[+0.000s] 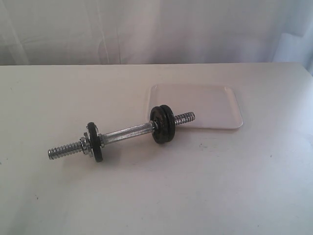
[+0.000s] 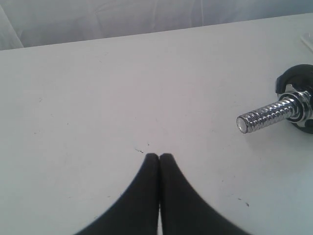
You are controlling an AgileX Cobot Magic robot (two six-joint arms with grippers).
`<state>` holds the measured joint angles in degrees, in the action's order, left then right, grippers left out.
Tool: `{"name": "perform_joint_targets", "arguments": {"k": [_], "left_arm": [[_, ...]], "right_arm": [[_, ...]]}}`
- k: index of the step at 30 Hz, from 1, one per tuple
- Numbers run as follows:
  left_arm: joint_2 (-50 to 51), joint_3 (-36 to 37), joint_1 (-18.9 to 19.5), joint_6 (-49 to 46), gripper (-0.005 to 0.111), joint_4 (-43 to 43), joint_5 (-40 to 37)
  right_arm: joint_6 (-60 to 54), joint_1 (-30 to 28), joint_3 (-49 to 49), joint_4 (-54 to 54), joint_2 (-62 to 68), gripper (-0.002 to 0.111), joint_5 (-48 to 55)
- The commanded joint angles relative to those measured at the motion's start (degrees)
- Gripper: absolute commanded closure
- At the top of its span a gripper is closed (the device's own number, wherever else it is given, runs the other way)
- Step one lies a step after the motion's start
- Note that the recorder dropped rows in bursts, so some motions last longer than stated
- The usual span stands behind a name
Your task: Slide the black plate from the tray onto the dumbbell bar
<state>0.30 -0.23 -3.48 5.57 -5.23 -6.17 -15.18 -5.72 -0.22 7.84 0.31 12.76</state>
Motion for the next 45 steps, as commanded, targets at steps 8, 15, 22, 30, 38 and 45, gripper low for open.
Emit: {"name": "perform_joint_targets", "arguments": {"k": [8, 15, 22, 30, 38, 45], "left_arm": [[-0.3, 0.23, -0.04, 0.49, 0.107, 0.26, 0.17], [-0.3, 0.23, -0.04, 0.49, 0.107, 0.26, 0.17], [-0.3, 0.23, -0.04, 0.49, 0.107, 0.26, 0.17], [-0.3, 0.23, -0.04, 0.49, 0.107, 0.26, 0.17], [-0.3, 0.23, -0.04, 0.49, 0.107, 0.26, 0.17], [-0.3, 0.23, -0.04, 0.49, 0.107, 0.26, 0.17]], "right_arm": [[11.99, 0.0, 0.22, -8.92, -0.31, 0.108, 0.01], [11.99, 0.0, 0.22, -8.92, -0.31, 0.108, 0.01], [11.99, 0.0, 0.22, -8.92, -0.31, 0.108, 0.01], [11.99, 0.0, 0.22, -8.92, -0.31, 0.108, 0.01], [11.99, 0.0, 0.22, -8.78, -0.31, 0.108, 0.01], [11.99, 1.99, 0.22, -8.66, -0.31, 0.108, 0.01]]}}
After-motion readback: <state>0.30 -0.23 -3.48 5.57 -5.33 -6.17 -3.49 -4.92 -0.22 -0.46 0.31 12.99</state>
